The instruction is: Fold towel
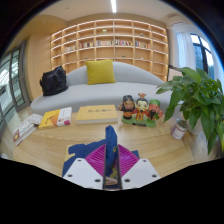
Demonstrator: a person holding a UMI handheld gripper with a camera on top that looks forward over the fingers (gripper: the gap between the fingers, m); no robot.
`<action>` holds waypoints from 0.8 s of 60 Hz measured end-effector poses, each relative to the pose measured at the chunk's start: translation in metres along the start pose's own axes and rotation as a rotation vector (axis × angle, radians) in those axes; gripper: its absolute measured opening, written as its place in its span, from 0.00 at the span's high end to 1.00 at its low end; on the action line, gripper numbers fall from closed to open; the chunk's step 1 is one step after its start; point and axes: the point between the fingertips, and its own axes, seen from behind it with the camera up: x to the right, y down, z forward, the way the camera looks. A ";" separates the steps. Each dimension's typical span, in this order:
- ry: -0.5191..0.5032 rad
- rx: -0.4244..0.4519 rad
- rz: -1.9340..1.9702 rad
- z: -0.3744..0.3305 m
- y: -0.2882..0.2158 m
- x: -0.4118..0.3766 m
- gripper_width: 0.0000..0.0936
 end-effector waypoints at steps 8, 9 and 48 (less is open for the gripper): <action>0.119 -0.044 -0.055 0.012 0.027 0.066 0.10; 0.131 -0.041 -0.054 0.009 0.028 0.073 0.08; 0.115 0.054 -0.057 -0.232 0.026 0.037 0.09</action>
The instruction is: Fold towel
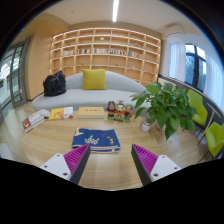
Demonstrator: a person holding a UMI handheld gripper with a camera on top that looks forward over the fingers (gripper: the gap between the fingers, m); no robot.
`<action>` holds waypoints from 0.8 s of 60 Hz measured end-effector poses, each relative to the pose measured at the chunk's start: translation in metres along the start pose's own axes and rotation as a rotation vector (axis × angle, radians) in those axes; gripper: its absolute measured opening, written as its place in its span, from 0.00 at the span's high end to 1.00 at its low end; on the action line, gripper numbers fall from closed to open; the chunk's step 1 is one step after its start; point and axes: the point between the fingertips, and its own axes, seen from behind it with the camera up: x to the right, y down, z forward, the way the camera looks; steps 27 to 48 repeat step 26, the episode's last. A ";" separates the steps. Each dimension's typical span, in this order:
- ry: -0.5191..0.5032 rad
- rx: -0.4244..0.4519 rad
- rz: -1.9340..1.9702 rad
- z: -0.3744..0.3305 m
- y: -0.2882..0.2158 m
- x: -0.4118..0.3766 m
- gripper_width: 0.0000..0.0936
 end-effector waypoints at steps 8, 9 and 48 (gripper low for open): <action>-0.020 0.020 -0.013 -0.031 0.000 -0.009 0.09; -0.022 0.023 -0.016 -0.033 0.000 -0.010 0.09; -0.046 0.021 -0.017 -0.056 0.005 -0.014 0.09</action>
